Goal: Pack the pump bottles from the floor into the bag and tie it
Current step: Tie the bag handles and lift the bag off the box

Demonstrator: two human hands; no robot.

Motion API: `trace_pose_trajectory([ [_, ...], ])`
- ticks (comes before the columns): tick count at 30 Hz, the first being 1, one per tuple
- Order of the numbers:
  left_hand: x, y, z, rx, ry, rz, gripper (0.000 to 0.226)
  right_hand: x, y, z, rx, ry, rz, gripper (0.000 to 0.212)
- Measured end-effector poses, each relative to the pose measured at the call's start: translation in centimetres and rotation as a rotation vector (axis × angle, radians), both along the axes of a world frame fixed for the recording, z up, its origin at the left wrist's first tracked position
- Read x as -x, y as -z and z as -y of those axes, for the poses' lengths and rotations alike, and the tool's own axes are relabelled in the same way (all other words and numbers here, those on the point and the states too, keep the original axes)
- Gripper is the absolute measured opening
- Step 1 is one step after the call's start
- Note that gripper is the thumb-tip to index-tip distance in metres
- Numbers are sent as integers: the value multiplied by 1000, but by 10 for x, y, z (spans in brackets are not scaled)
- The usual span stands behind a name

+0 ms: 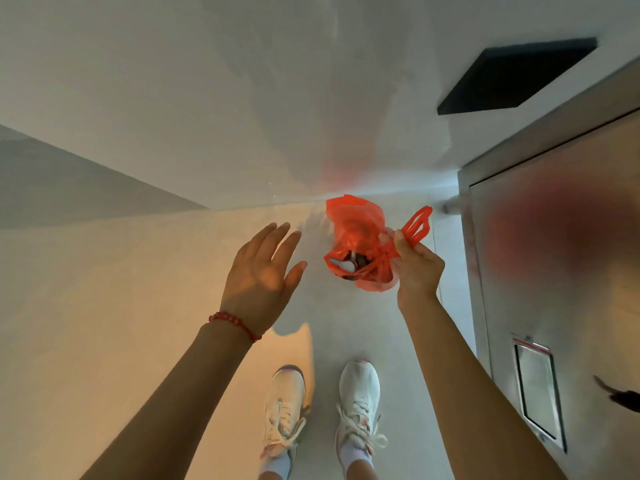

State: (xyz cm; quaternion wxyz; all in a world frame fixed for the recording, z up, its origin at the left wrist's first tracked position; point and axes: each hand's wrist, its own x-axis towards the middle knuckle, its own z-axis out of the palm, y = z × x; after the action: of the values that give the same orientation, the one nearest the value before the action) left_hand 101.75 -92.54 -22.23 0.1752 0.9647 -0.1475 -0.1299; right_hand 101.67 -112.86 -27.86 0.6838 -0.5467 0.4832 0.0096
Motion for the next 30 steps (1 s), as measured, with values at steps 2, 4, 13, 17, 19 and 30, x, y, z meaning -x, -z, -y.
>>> trace_pose_trajectory([
  [2,-5,11,2,13,13,20,39,-8,9,4,10,16,22,13],
  [4,-10,19,4,23,29,39,38,-17,14,8,45,-2,44,16],
  [13,-11,26,13,37,18,-28,38,-14,12,17,242,-82,104,12],
  [17,-3,27,16,20,10,-84,40,1,14,17,259,-92,139,11],
  [19,0,27,17,19,7,-94,41,7,15,16,265,-75,150,18],
  [30,16,15,22,24,38,-76,39,30,11,22,193,-61,122,26],
])
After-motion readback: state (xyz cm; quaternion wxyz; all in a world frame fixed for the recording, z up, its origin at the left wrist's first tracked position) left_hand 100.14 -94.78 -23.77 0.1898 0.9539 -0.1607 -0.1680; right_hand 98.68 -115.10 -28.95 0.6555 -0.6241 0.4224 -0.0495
